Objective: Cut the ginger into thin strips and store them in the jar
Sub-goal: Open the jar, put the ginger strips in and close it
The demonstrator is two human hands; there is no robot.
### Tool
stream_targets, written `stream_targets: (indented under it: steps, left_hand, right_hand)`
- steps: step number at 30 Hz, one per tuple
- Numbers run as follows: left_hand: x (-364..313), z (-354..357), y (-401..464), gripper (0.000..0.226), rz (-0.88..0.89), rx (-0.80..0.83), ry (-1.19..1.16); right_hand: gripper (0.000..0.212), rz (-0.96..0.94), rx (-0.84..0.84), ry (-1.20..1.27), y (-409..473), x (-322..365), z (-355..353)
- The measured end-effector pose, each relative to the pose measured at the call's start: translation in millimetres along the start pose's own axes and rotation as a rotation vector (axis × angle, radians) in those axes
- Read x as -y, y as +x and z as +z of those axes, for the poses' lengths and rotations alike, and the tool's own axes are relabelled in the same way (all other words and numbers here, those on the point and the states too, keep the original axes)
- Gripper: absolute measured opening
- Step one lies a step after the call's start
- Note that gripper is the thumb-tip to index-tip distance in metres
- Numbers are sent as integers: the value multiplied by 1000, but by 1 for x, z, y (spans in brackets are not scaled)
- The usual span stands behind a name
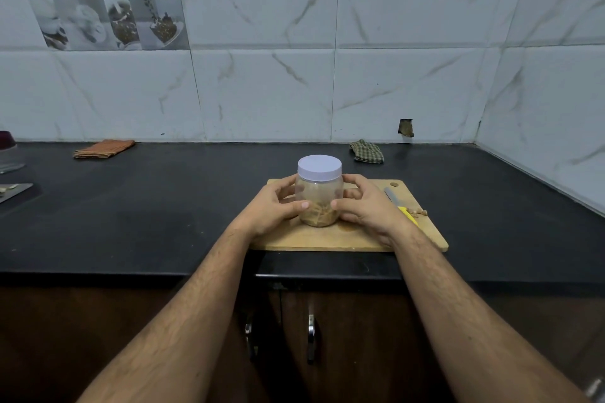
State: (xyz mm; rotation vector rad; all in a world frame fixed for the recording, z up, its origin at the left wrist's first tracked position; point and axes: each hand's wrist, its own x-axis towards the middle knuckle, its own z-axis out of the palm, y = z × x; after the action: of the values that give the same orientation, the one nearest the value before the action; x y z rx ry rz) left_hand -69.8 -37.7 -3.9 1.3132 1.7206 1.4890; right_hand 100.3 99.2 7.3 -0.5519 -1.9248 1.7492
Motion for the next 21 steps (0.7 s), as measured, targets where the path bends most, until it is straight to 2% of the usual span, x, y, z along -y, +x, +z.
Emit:
stream_targets:
  steps: [3, 7, 15, 21]
  left_hand:
    - [0, 1, 3, 67, -5, -23, -37]
    - [-8, 6, 8, 53, 40, -37, -98]
    - [-18, 0, 38, 56, 90, -130, -92]
    - [-19, -12, 70, 48, 92, -150, -133]
  right_hand:
    - [49, -20, -35, 2, 2, -2, 1]
    - [49, -62, -67, -35, 9, 7, -2]
    - [58, -99, -95, -113, 41, 23, -10]
    - [52, -114, -93, -118, 74, 38, -8]
